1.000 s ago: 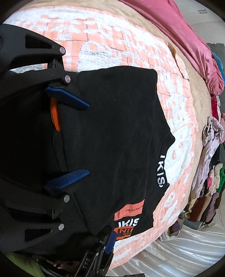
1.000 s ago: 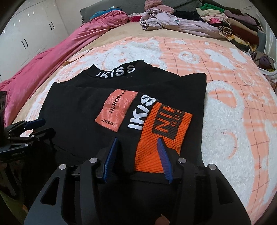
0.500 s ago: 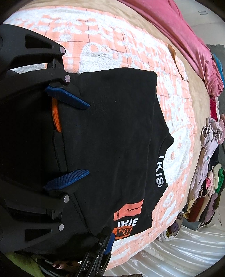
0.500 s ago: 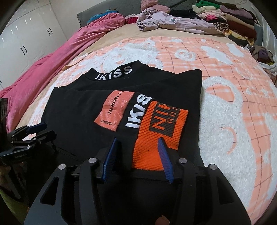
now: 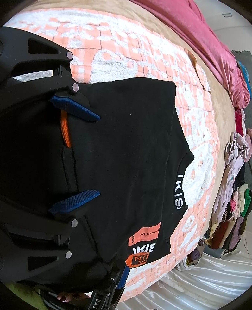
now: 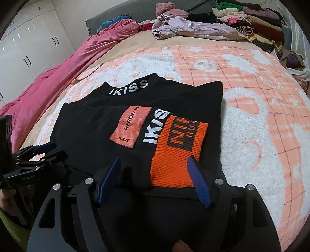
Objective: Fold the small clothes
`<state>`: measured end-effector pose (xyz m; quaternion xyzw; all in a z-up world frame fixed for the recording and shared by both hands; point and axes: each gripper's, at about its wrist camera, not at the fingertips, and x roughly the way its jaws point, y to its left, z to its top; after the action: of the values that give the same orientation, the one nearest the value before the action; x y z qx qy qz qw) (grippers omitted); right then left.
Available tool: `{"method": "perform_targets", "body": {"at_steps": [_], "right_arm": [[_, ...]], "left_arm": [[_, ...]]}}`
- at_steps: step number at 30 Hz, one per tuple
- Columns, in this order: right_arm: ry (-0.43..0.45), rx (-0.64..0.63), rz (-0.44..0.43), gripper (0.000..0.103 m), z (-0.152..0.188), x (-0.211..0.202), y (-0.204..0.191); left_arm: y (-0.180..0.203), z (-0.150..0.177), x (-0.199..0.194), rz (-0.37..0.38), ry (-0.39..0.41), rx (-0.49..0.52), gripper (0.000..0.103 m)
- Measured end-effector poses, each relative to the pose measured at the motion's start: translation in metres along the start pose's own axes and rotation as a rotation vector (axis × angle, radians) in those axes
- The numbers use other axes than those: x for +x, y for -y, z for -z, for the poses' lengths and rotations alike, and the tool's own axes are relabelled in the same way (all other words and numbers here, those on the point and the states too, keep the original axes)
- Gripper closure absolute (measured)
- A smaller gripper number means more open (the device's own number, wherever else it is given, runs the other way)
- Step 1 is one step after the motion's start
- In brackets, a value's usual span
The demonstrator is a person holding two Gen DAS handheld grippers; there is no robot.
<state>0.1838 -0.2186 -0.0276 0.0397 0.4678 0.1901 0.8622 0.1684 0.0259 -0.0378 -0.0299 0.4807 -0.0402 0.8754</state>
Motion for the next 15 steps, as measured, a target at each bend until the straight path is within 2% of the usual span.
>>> {"method": "perform_targets", "body": {"at_steps": [2,5,8,15], "right_arm": [[0.005,0.006,-0.001,0.033,0.000,-0.003,0.001],[0.017,0.009,-0.001,0.022,-0.001,-0.008,0.001],[0.033,0.015,-0.002,0.022,-0.001,-0.014,0.002],[0.057,0.040,0.011,0.009,0.003,-0.026,0.007]], "left_arm": [[0.000,0.000,-0.002,0.002,0.002,-0.001,0.033],[0.001,0.001,-0.005,0.000,0.005,-0.001,0.031],[0.002,0.002,-0.009,0.004,0.007,-0.004,0.028],[0.003,0.002,-0.018,0.007,0.012,-0.009,0.017]]}}
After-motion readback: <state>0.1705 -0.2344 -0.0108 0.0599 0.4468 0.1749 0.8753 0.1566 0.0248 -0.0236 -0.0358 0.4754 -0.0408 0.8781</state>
